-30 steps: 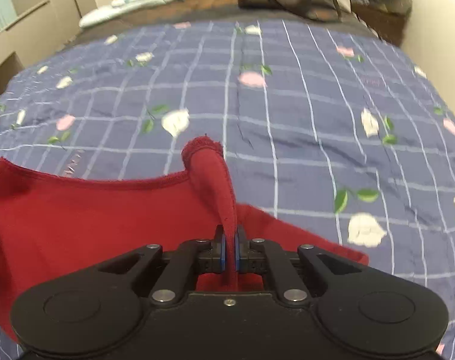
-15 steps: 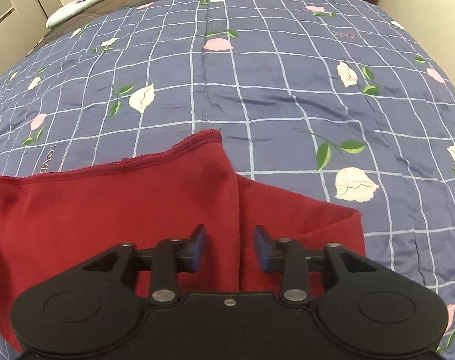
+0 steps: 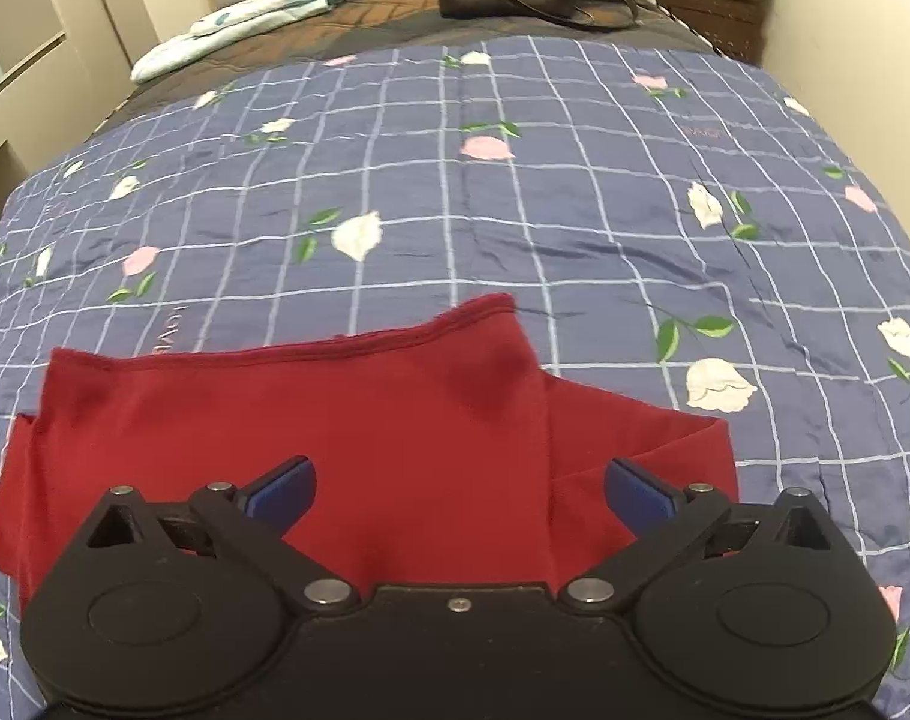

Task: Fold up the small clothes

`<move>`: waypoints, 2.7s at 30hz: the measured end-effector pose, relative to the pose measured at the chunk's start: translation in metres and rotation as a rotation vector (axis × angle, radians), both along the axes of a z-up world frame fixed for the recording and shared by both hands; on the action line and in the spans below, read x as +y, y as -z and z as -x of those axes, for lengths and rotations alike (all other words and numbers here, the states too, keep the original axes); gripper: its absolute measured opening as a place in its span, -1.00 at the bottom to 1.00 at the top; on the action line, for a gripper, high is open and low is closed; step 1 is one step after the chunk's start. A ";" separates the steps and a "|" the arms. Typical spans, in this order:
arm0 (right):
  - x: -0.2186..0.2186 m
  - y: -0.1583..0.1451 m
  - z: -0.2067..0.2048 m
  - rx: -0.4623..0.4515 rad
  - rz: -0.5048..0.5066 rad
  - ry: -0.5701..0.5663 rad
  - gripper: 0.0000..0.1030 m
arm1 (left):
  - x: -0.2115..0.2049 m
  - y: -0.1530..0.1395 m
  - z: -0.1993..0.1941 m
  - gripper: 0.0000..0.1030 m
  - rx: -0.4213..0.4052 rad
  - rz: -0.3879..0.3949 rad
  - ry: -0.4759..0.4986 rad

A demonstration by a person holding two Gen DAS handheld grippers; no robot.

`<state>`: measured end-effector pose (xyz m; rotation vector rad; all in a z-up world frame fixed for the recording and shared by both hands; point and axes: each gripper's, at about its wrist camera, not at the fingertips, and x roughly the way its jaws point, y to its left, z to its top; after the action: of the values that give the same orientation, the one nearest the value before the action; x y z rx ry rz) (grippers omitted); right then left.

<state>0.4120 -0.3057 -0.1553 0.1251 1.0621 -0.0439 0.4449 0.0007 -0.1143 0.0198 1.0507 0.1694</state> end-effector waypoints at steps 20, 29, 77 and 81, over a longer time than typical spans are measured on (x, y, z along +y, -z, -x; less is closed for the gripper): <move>0.089 -0.006 0.014 0.053 0.053 -0.168 0.99 | 0.036 0.025 0.019 0.99 0.090 0.096 0.017; 0.128 0.005 0.008 0.054 0.108 -0.197 0.99 | 0.083 0.045 0.037 0.99 0.140 0.132 -0.026; 0.170 0.085 0.094 0.133 0.331 -0.244 0.99 | 0.097 0.126 0.010 0.99 0.239 0.172 0.157; 0.168 0.085 0.095 0.133 0.318 -0.229 0.99 | 0.099 0.131 0.009 1.00 0.260 0.180 0.148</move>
<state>0.3173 -0.1374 -0.2403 -0.2905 1.1829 -0.0143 0.4364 0.0996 -0.2449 -0.0440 1.3160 -0.0645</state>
